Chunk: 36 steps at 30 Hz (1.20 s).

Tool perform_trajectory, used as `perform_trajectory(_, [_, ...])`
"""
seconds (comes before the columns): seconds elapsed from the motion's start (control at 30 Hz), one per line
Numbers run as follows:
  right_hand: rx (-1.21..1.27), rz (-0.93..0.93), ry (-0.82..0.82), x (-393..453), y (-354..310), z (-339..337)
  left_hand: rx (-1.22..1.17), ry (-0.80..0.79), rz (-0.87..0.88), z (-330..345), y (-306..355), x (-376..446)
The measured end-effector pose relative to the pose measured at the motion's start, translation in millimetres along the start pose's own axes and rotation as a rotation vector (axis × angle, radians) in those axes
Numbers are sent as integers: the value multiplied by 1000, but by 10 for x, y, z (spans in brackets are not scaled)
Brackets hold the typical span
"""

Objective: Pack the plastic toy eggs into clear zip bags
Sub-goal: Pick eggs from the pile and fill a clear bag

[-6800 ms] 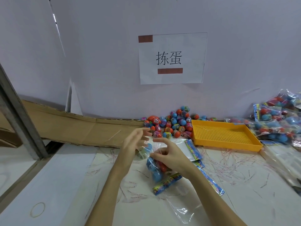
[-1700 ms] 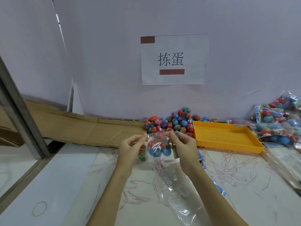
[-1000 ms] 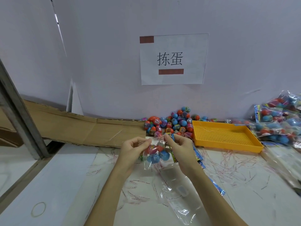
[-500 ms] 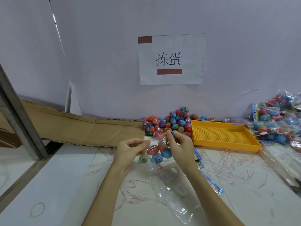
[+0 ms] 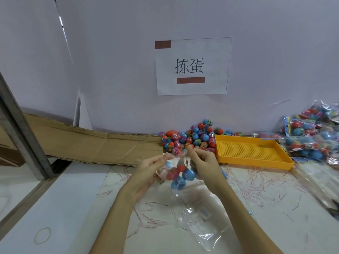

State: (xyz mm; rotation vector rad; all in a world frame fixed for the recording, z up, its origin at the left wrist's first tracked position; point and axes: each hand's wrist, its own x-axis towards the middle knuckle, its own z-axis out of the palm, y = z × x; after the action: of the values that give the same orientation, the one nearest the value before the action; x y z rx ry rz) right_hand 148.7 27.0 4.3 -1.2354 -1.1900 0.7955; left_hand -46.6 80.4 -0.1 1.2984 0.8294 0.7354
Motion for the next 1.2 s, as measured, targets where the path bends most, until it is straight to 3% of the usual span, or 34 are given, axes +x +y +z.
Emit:
perform_trajectory(0.07, [90, 33, -67, -41, -14, 63, 135, -134, -21, -1, 9, -34])
perform_trajectory(0.13, [182, 83, -15, -45, -25, 149, 218, -161, 23, 7, -3, -32])
perform_trajectory(0.2, [335, 158, 50, -25, -34, 196, 175, -74, 93, 26, 3, -18])
perform_trajectory(0.3, [533, 251, 101, 7, -37, 141, -163, 101, 158, 41, -6, 52])
perform_trajectory(0.4, [515, 299, -8, 5, 2, 128, -367, 108, 148, 37, -29, 105])
perform_trajectory(0.53, [440, 220, -1, -18, 22, 152, -267, -25, 141, 33, -35, 76])
perform_trajectory(0.6, [404, 196, 18, -15, 30, 118, -106, 72, 185, 58, -29, 73])
perform_trajectory(0.7, [329, 216, -96, -23, 26, 65, 116, 318, 269, 105, -57, 93])
perform_trajectory(0.8, [274, 212, -178, -52, -9, 86, 69, 378, 270, 116, -53, 84])
perform_trajectory(1.0, [88, 171, -159, -77, -40, 127, 176, 413, 378, 102, -93, 106])
perform_trajectory(1.1, [94, 158, -167, -76, -13, 109, 97, 496, 387, 90, -77, 107])
perform_trajectory(1.2, [151, 136, -125, -65, -2, 143, 175, 592, 483, 107, -84, 114])
